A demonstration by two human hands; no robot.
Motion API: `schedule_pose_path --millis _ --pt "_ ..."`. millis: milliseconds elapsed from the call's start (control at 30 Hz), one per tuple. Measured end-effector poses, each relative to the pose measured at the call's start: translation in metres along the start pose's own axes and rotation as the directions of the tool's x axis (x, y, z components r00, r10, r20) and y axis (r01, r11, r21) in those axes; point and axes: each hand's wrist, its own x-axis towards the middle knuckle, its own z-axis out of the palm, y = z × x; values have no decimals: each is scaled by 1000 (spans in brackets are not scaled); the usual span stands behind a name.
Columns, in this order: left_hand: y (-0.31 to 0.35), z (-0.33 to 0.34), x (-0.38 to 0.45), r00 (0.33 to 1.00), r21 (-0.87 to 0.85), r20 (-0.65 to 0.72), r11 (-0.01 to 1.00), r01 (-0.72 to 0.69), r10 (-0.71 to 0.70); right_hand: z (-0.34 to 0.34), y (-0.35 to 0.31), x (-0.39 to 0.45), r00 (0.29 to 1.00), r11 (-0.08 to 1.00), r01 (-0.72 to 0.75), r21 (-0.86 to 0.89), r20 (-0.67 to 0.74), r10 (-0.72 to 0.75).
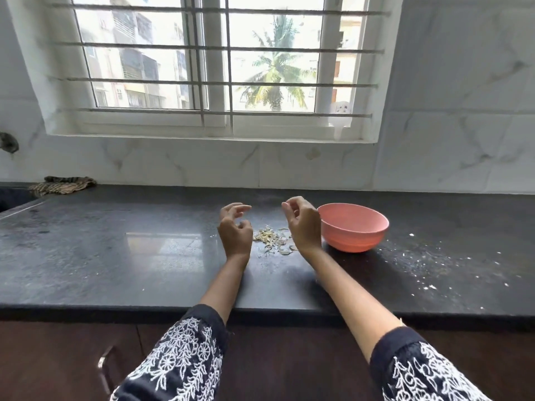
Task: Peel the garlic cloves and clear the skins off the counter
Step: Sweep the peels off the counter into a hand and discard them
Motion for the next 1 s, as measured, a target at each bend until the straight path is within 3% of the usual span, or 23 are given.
schedule_pose_path --millis 100,200,300,367,500,567,700,767,900,1000 --pt "5 11 -2 998 15 53 1000 -28 27 -21 -10 24 997 997 69 -20 -13 -70" --pt "23 33 -9 969 6 221 994 111 -110 -43 -3 51 998 993 54 -102 -29 -57" --pt "47 65 -14 831 -78 421 899 431 -362 -68 18 64 995 968 -92 -233 8 97" --pt "68 88 -18 747 -43 471 834 550 -468 -85 31 69 969 921 -211 -328 53 241" --pt "97 113 -34 716 125 490 853 506 -497 -108 43 66 892 894 -236 -382 280 355" --pt "100 119 -49 724 199 469 859 472 -506 -128 51 58 888 896 -227 -382 296 351" --pt "98 110 -74 862 145 438 966 214 -257 -153 61 47 872 908 -233 -348 340 353" --pt "95 107 -83 894 111 427 989 95 -133 -157 62 44 845 913 -230 -337 396 359" --pt "96 104 -87 910 116 395 990 83 -123 -154 60 44 859 926 -146 -349 419 294" --pt "97 102 -89 887 189 419 974 125 -195 -152 59 45 821 899 -71 -431 487 299"
